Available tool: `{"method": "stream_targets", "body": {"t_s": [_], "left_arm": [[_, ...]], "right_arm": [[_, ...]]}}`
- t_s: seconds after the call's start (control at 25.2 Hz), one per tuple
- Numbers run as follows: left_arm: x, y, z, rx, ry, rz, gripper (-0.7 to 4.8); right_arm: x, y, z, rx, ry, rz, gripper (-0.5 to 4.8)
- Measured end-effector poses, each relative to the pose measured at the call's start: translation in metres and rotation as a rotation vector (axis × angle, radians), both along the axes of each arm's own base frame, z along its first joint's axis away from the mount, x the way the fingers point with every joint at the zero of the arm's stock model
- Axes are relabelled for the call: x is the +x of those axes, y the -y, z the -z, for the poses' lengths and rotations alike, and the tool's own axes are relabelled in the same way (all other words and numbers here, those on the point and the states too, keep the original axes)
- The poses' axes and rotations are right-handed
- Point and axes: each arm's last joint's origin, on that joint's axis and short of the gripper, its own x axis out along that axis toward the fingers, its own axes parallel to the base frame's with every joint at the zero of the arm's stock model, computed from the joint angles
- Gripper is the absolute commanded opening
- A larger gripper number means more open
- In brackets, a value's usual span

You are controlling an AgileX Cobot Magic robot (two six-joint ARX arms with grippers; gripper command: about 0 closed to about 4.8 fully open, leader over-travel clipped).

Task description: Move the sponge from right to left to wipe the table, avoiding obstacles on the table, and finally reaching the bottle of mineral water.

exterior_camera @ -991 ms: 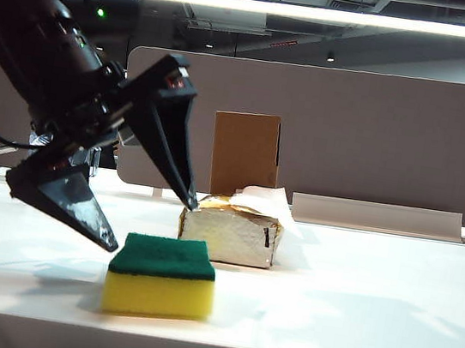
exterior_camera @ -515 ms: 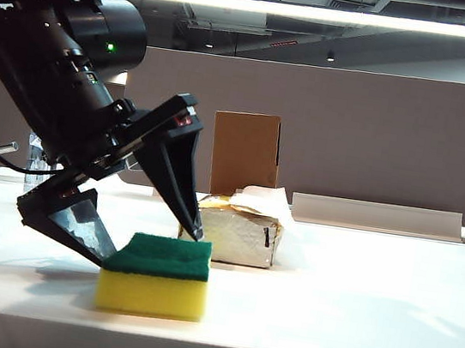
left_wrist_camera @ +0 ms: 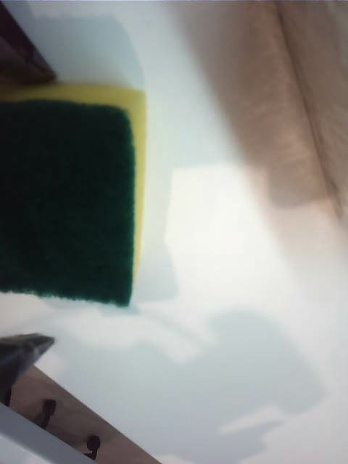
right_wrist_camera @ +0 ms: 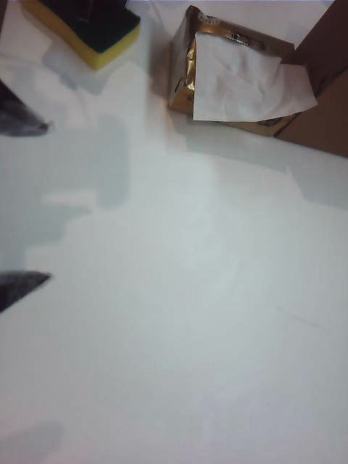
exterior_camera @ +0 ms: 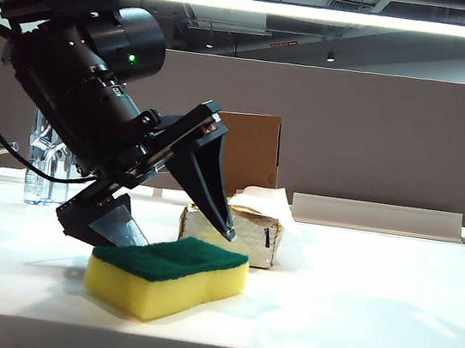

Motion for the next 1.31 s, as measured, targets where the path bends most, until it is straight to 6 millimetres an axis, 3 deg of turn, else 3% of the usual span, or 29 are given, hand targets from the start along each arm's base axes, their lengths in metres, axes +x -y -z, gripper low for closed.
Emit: {"method": "stream_targets", "body": {"t_s": [0.56,0.63,0.71,1.31], "left_arm": [[-0.0034,-0.0037,0.0040,0.071,0.023,0.061,1.82],[-0.0040,-0.0041,0.0049,0.076,0.019,0.067,0.50],[-0.0059,-0.0053,0.0081,0.089,0.003,0.075,-0.06],[-0.0059,-0.0054,0.0078,0.124,0.029,0.069,-0.06]], "right_arm": [[-0.0016,0.0000,-0.0009,0.000,0.009,0.000,2.28],[-0.0016,0.0001,-0.0009,0.000,0.009,0.001,2.28],[-0.0016,0.0001,-0.0009,0.000,0.009,0.001,2.10],[-0.0015,0.0001,-0.0020,0.000,0.020,0.001,2.10]]}}
